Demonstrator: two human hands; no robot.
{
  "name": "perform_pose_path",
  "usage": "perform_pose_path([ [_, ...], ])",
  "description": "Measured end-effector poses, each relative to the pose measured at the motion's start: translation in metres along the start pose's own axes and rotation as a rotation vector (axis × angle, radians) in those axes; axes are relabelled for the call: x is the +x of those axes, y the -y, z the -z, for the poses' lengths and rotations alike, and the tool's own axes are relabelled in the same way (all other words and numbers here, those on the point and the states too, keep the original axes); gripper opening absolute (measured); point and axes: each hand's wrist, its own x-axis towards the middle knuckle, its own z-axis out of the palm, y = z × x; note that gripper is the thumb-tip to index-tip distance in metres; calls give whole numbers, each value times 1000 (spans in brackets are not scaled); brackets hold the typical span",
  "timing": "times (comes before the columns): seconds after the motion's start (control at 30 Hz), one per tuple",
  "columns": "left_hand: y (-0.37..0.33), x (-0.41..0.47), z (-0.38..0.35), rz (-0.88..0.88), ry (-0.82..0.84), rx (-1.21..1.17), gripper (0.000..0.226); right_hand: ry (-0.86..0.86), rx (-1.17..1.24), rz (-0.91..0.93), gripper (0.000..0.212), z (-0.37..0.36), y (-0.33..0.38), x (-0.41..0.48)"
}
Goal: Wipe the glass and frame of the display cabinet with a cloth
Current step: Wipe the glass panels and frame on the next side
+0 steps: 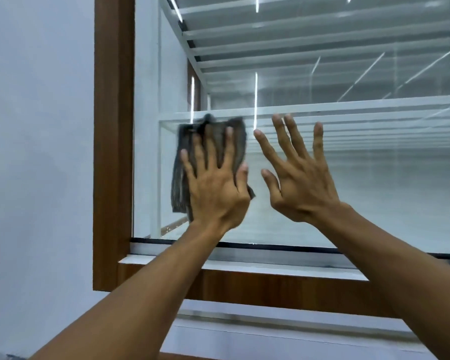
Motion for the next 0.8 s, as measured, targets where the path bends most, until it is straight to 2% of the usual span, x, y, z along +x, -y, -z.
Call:
perform_pose_path([
  [0.07,2,1,0,-225,40,23,67,-8,-10,-3,70,4,-12,-8],
  [0.1,4,3,0,-216,24,15,67,-13,-22,-19,69,6,-20,-14],
  [0.2,-17,5,-7,125,-51,-27,67,-25,-46,-107,70,12,-50,-37],
  [0.23,-30,6,-9,159,-52,-29,68,-29,-46,-138,70,14,-59,-44],
  [0.27,-39,7,-11,100,-38,-15,69,-31,-46,-159,70,16,-66,-49],
  [0.37,-42,13,-13,-231,28,17,67,-24,-47,-173,71,18,-70,-54],
  [0.4,-42,14,-15,-225,26,14,67,-20,-49,-176,71,18,-69,-54],
  [0.5,-68,11,-20,25,-9,-27,68,1,-44,-169,71,18,-68,-54],
  [0.53,-81,10,-22,-16,8,-14,68,11,-36,-159,71,20,-69,-54],
  [0.63,-93,14,-25,-360,87,19,66,56,-74,-107,72,30,-82,-60],
  [0.67,-91,17,-25,-357,74,7,64,67,-121,-100,72,34,-91,-62],
  [0.77,-107,18,-31,-65,-2,-55,61,85,-194,-153,71,45,-119,-76],
  [0.8,-119,15,-33,-45,-2,-61,61,89,-204,-160,71,47,-126,-80],
])
